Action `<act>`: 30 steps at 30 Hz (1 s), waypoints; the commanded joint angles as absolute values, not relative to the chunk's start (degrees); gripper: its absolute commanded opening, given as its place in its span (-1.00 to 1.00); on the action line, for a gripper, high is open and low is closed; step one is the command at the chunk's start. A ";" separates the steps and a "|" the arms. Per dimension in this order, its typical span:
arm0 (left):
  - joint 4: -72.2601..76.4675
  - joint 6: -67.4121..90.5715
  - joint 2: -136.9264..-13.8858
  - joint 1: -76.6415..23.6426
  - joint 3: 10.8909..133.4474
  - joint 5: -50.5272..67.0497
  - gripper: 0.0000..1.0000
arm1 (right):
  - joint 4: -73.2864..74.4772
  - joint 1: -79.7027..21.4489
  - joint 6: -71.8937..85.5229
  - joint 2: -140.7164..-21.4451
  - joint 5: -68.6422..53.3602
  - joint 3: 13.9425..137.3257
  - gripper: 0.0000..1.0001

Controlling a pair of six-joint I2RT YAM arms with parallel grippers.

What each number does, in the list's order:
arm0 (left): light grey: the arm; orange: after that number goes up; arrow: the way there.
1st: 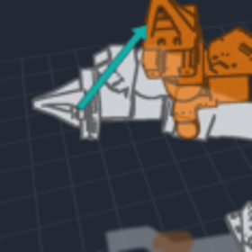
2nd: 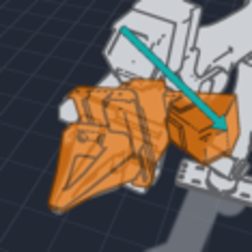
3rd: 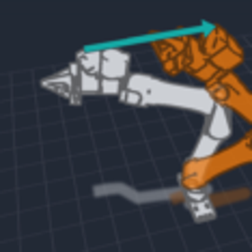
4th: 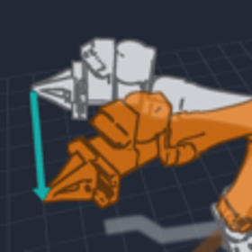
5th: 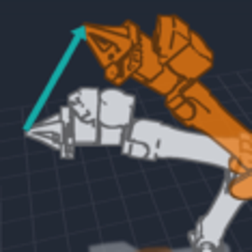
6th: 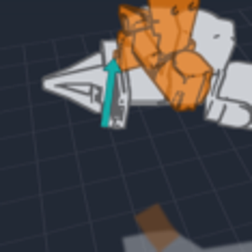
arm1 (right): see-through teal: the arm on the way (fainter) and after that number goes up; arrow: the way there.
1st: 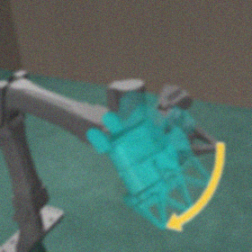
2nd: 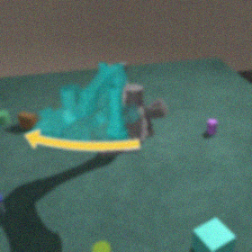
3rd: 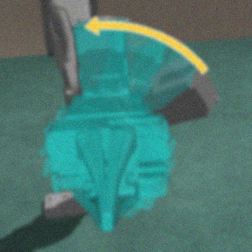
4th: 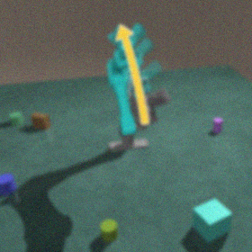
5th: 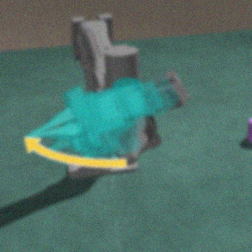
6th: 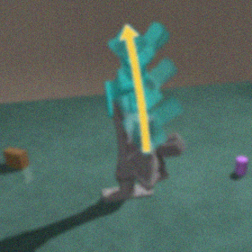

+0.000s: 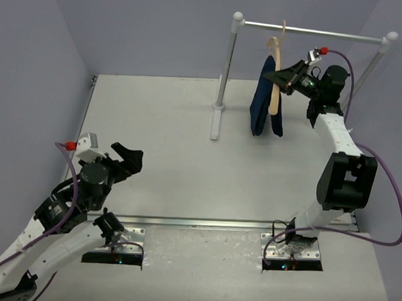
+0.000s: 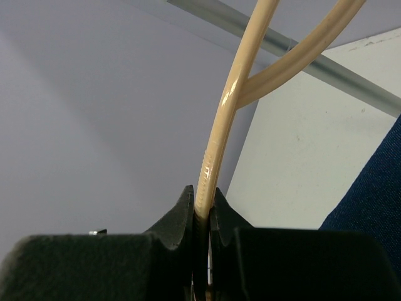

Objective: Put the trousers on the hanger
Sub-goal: Place the hanger at the clothesline.

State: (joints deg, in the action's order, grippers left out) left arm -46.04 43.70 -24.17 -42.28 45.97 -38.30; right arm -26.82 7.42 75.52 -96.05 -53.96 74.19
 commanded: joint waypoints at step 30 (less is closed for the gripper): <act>-50.50 38.24 -35.21 -42.01 55.33 -50.45 1.00 | 50.89 7.73 17.19 -39.26 -7.26 68.06 0.98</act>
